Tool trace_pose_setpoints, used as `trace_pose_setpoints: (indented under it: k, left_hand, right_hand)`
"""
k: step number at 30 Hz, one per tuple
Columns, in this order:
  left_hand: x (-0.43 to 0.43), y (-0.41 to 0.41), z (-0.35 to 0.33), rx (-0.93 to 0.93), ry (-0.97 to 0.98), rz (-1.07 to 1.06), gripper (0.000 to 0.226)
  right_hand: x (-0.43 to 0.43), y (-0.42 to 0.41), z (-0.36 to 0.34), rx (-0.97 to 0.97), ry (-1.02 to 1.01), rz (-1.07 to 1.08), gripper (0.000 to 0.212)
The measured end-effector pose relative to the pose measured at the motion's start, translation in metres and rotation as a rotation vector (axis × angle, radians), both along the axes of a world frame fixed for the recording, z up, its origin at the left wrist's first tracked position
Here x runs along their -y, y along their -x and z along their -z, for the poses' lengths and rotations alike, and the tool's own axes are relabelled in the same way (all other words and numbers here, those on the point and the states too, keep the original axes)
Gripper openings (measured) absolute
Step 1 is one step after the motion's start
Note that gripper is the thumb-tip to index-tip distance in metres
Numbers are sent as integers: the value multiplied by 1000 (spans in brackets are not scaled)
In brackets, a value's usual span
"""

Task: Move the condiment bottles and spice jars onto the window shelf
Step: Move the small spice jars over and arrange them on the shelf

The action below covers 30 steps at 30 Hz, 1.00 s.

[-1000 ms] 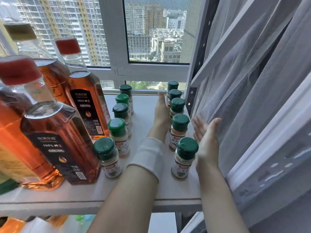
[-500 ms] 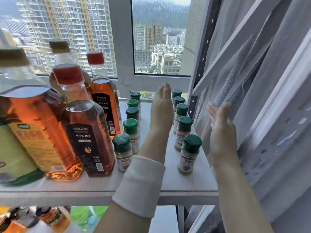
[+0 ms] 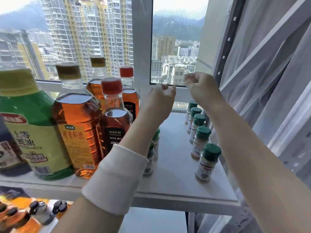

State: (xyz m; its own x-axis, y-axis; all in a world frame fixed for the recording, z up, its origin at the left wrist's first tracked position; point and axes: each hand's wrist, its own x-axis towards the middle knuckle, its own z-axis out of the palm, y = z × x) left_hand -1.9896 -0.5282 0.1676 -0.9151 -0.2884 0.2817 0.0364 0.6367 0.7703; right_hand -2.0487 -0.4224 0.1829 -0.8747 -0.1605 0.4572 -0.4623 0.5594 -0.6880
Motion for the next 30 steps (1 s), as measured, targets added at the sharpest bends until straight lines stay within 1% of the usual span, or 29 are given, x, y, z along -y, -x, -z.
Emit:
trace_pose_setpoints:
  k: [3,8,11,13,15,17,24,30]
  left_hand:
    - [4,0,10,117,108,12,45]
    - [8,2,23,144,301,3,39]
    - [9,6,33,196,476,37,38]
    - [9,7,39,227,606,32,40]
    - [9,8,43,246,686,25,42]
    - [9,11,45,252,713,22,44]
    - [13,17,45,274,699,9,45]
    - [14,18,47,291,676,31,44]
  right_hand:
    - [13,24,0,64,-141,-65,29]
    - [19,54,2,160,-471,-173,35]
    - [23,70,7,206,-544,-190,35]
    - [28,80,12,222,-583,-204,39]
    - [36,87,17,238,-623,-245,43]
    - [45,94,19,245,-639,-285,44]
    - [79,110,29,167,-744,-352,43]
    - [85,122,42,153,-762,-375,39]
